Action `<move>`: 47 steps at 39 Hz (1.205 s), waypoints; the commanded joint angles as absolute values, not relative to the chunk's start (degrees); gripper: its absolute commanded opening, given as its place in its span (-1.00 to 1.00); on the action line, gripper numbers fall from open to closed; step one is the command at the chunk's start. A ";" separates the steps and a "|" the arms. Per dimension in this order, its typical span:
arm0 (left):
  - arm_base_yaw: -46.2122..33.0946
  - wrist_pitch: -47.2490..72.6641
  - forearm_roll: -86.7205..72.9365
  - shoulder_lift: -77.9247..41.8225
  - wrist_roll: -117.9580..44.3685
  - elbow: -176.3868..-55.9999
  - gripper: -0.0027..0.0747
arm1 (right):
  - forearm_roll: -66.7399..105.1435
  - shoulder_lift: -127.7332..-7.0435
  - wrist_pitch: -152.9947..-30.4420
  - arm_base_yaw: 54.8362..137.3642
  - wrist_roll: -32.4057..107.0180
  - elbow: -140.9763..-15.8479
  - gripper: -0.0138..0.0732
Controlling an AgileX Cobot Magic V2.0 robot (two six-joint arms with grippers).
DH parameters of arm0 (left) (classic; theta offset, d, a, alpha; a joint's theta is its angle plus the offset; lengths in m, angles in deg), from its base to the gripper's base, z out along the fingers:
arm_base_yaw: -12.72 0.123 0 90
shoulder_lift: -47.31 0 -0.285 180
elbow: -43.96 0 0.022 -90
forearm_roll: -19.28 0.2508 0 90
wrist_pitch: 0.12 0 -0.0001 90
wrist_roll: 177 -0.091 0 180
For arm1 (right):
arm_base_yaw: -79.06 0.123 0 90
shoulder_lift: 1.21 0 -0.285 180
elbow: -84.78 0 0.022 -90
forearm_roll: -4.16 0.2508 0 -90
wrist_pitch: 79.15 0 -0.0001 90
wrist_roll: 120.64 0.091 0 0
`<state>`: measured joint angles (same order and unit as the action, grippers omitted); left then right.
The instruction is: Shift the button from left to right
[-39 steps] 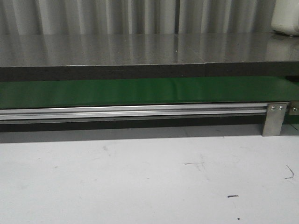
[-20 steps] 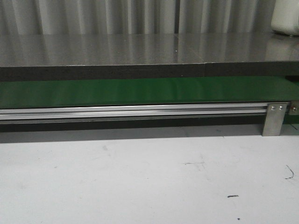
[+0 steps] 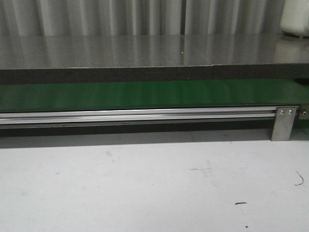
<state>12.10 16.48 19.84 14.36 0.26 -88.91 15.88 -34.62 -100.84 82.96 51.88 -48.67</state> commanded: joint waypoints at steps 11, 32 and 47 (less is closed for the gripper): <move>12.12 13.29 19.28 13.21 0.43 -91.22 0.05 | 15.99 -36.39 -96.95 82.93 51.85 -51.03 -0.08; 12.12 11.34 19.28 13.21 0.43 -91.00 0.66 | 15.93 -36.39 -96.10 82.93 51.85 -51.03 0.80; 12.35 7.38 19.28 1.46 1.10 -95.66 0.58 | 15.93 -36.39 -96.10 82.93 51.85 -51.03 0.80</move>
<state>12.10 12.29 19.77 6.59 0.26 -91.71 15.88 -35.76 -101.06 82.96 51.88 -48.91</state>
